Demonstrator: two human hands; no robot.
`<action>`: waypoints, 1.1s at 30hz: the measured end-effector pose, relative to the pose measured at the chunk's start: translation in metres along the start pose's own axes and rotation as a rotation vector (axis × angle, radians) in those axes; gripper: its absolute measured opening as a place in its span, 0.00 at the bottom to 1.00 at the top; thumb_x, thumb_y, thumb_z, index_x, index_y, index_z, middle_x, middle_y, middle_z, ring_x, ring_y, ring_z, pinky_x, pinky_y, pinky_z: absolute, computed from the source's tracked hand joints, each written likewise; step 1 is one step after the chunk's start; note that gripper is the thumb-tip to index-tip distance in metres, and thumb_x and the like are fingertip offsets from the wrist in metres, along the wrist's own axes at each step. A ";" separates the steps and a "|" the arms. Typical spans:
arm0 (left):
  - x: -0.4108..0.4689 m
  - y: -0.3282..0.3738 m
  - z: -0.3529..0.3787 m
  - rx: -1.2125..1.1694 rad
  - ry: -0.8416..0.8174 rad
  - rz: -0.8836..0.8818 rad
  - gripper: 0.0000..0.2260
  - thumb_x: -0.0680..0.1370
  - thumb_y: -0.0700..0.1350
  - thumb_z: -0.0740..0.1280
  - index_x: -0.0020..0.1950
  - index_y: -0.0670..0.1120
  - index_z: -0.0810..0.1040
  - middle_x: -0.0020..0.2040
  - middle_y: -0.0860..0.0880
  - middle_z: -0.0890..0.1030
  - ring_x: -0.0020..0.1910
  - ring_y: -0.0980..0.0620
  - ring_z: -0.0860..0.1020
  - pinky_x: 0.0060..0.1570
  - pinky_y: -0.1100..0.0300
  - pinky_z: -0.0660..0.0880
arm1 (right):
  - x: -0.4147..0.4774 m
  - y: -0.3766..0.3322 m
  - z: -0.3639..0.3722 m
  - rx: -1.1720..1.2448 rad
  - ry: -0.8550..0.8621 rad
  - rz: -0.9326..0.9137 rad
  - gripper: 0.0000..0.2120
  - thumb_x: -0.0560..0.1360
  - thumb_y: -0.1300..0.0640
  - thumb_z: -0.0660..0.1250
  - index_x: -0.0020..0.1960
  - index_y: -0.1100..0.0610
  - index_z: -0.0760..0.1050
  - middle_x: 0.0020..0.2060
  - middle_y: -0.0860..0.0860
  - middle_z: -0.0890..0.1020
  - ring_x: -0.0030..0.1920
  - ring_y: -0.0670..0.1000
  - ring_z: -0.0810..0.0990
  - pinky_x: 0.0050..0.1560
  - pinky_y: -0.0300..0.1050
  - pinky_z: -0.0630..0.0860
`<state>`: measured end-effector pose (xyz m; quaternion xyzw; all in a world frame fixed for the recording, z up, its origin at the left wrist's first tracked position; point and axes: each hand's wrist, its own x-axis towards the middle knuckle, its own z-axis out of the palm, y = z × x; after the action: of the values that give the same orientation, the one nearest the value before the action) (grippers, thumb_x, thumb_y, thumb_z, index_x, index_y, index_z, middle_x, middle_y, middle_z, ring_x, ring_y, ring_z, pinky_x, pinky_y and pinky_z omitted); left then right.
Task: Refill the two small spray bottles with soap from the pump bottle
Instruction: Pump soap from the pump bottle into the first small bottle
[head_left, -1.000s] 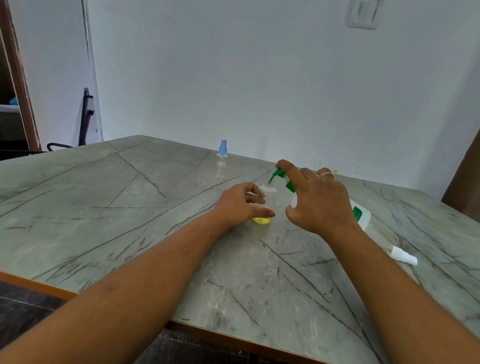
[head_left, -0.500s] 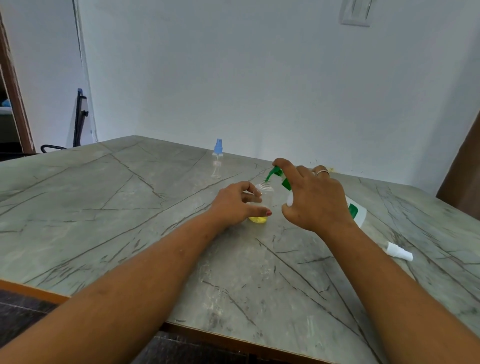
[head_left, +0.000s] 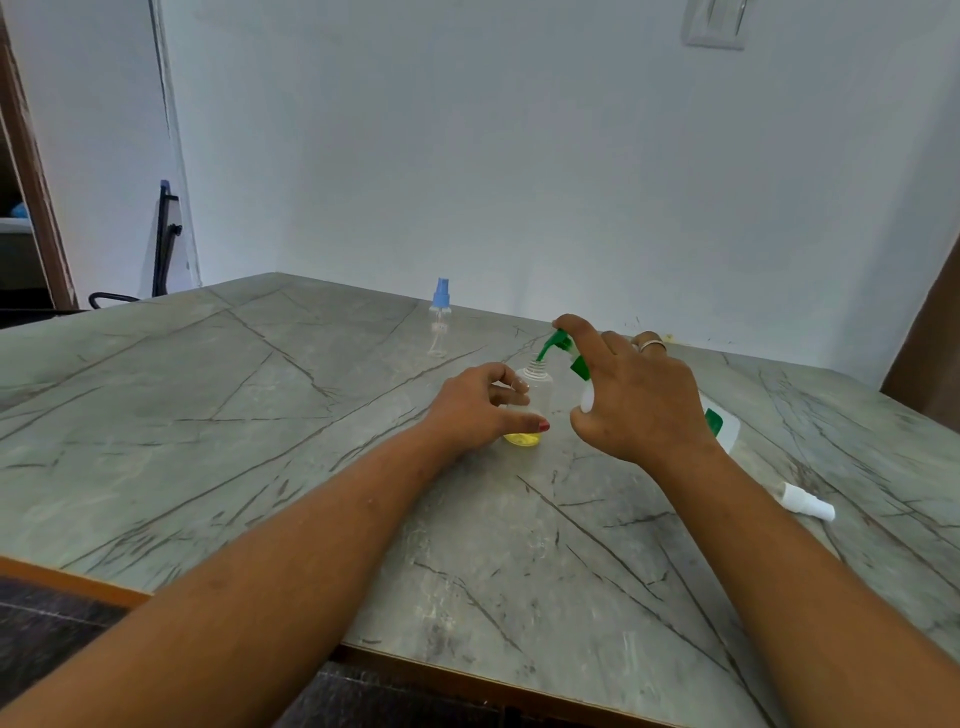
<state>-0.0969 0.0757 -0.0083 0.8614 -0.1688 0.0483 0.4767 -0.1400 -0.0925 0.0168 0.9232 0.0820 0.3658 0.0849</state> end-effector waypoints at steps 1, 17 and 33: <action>0.000 0.000 0.000 0.000 -0.002 0.000 0.18 0.67 0.53 0.75 0.51 0.52 0.72 0.60 0.50 0.79 0.53 0.54 0.76 0.56 0.57 0.72 | 0.000 0.000 0.000 0.005 -0.004 0.006 0.39 0.68 0.41 0.67 0.72 0.41 0.49 0.60 0.50 0.77 0.55 0.57 0.76 0.47 0.49 0.78; 0.000 -0.001 0.001 -0.005 0.009 0.000 0.18 0.66 0.53 0.76 0.51 0.53 0.72 0.60 0.50 0.79 0.56 0.51 0.77 0.56 0.56 0.73 | 0.000 -0.002 0.004 0.019 -0.017 0.015 0.40 0.67 0.43 0.68 0.71 0.41 0.47 0.60 0.51 0.77 0.54 0.58 0.76 0.46 0.52 0.79; -0.001 -0.001 0.002 -0.013 0.021 -0.001 0.20 0.66 0.53 0.76 0.53 0.52 0.73 0.60 0.50 0.79 0.57 0.51 0.77 0.57 0.55 0.72 | 0.001 -0.002 0.003 -0.052 0.026 -0.008 0.38 0.67 0.43 0.68 0.68 0.42 0.47 0.57 0.52 0.78 0.53 0.59 0.76 0.44 0.52 0.77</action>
<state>-0.0976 0.0749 -0.0105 0.8578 -0.1635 0.0559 0.4841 -0.1372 -0.0909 0.0153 0.9155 0.0770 0.3794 0.1092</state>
